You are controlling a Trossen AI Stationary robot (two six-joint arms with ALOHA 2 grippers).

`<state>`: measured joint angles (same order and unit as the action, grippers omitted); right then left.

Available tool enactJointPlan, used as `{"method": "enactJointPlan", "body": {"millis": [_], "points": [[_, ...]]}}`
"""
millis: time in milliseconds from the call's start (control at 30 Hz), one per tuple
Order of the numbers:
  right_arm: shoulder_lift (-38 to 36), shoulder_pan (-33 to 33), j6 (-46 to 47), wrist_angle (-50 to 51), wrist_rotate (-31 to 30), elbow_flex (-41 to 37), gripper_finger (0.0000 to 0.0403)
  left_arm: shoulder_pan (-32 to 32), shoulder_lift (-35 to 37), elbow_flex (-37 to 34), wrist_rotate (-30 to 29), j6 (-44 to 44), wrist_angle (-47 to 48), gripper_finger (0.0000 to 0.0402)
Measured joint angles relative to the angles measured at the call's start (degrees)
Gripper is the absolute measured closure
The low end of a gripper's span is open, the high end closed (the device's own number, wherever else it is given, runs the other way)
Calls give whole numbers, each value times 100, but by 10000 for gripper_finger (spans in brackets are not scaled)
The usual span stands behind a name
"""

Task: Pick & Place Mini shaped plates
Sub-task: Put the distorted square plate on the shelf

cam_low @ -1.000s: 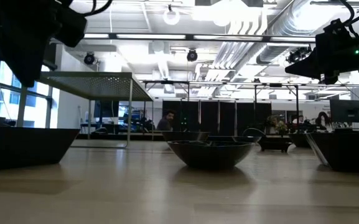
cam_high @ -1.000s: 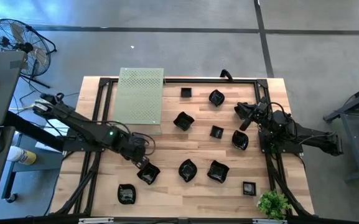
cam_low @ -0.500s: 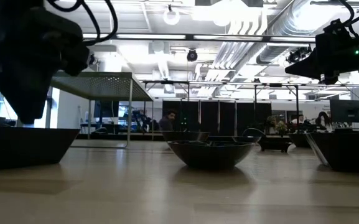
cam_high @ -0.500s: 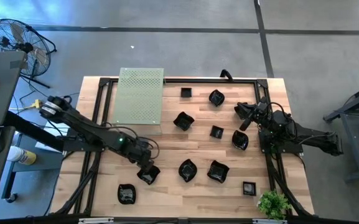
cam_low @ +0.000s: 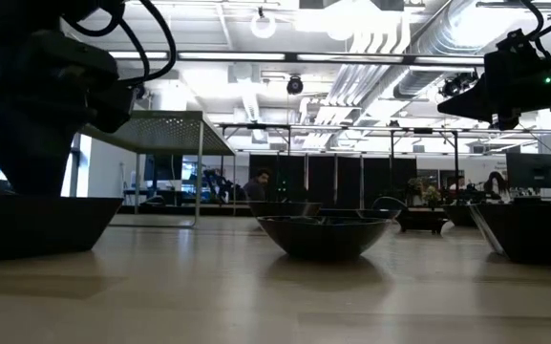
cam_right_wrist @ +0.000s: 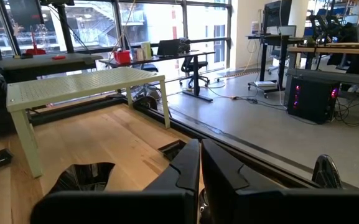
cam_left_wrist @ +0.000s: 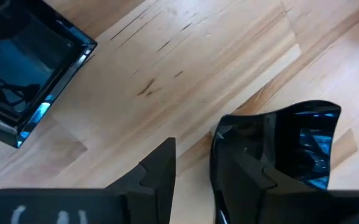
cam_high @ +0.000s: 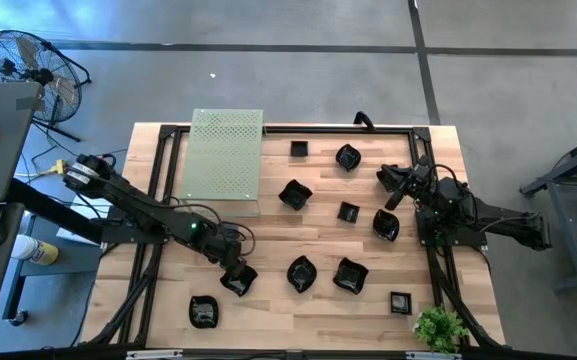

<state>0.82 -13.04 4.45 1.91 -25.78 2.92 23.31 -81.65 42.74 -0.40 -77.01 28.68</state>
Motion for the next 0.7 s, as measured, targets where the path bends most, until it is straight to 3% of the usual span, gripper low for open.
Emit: {"method": "enactJointPlan", "body": {"millis": [400,700], "points": [[0,0,2,0,0,-2,391,-4,0,0,105,333,-89,395],[0,0,0,2,0,0,391,-129,522,445,407,322,-160,400]]}}
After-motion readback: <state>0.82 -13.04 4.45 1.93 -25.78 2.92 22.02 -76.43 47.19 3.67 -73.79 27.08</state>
